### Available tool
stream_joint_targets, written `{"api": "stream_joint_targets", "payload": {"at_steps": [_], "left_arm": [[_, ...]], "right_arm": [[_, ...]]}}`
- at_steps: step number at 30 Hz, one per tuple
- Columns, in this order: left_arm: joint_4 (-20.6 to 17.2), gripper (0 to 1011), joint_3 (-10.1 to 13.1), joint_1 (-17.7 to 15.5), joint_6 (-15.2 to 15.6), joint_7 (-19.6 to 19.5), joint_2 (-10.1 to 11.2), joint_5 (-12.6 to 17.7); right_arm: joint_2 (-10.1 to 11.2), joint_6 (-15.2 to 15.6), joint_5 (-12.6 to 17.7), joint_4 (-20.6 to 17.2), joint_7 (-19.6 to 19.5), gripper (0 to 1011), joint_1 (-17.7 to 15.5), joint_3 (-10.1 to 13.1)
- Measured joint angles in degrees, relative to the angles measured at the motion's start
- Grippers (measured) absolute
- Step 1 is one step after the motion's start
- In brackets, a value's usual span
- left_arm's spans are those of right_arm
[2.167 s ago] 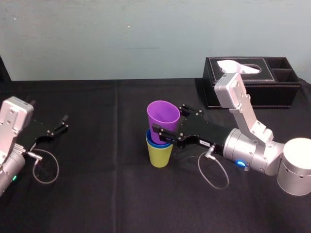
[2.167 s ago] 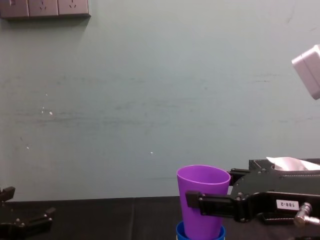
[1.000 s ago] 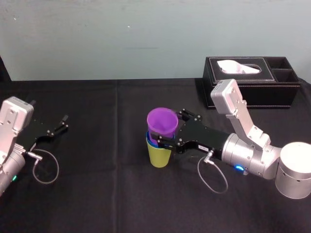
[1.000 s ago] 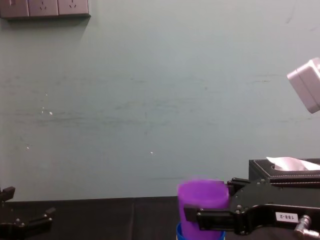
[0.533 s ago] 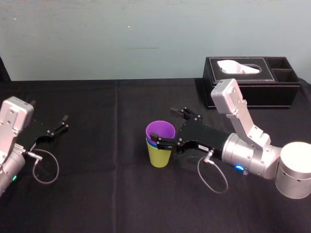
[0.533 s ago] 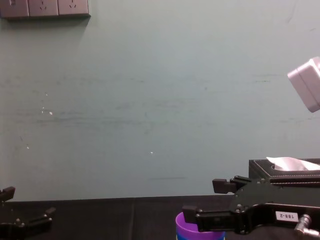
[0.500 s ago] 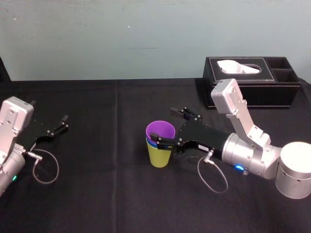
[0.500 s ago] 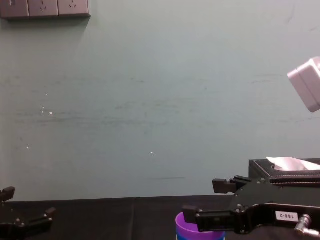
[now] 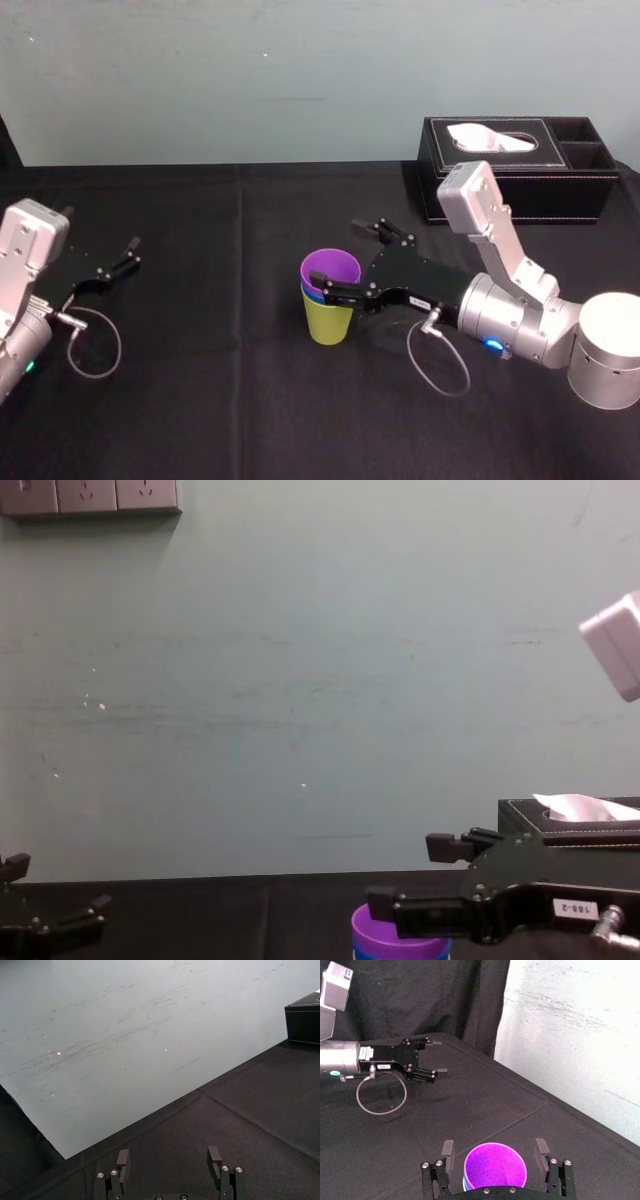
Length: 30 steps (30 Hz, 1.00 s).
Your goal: Stack the three plastic cups sequentially using one hand.
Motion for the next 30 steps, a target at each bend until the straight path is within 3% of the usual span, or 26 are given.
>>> {"api": "stream_joint_targets", "payload": {"at_steps": [6,15,30], "left_arm": [[0.0,1010,0.0,0.0,0.0,0.0,0.0,0.0],[0.0,1010,0.0,0.0,0.0,0.0,0.0,0.0],[0.0,1010,0.0,0.0,0.0,0.0,0.0,0.0]], "right_arm": [[0.4,-0.6,0.8,-0.9,-0.4,1004,-1.0,1.4],[2.2,-2.2,1.6,-2.2,-2.4,1004,-4.1,5.2],[4.0,-5.5,2.4,-0.4,-3.8,1004,-8.4,11.2]]}}
